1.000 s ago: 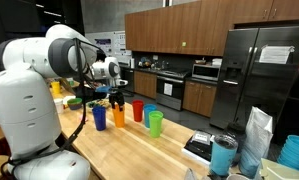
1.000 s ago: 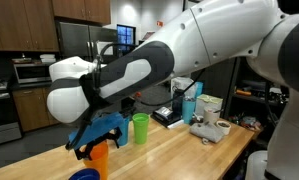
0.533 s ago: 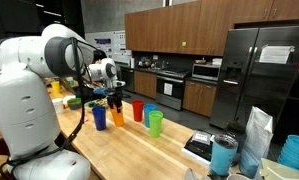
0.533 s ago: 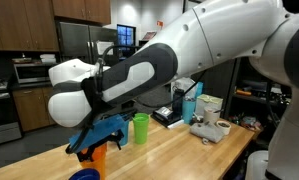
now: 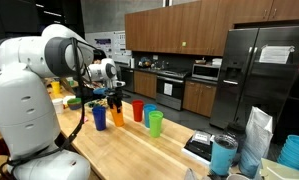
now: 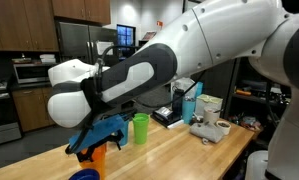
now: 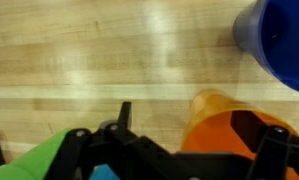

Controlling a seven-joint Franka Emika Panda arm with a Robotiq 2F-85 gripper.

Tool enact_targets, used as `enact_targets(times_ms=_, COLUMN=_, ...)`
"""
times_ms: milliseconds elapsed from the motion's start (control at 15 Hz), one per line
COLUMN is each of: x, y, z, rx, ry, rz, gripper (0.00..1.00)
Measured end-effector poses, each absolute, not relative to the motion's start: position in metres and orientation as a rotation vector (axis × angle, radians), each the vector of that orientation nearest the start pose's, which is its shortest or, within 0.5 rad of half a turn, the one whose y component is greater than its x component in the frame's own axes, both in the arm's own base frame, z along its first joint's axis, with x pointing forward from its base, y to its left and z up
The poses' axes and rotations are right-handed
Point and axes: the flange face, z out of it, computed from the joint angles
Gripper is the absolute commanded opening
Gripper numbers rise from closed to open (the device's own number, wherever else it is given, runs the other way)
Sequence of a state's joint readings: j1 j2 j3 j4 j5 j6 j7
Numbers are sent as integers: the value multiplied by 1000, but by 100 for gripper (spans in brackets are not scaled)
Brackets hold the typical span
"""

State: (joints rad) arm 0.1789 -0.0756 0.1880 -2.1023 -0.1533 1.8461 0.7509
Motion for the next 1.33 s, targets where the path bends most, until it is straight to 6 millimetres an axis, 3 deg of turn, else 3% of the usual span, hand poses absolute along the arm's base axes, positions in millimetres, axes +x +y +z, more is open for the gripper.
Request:
enact_targets(times_ms=400, x=478, y=167, z=439, rx=-3359, ry=543, rz=96, gripper=100)
enact_targets(times_ms=867, x=469, y=126, z=469, rx=-3431, ry=639, rz=39, gripper=100)
enact_targets(times_ms=1333, x=464, y=123, z=472, rx=-3434, ry=649, rz=40, gripper=100)
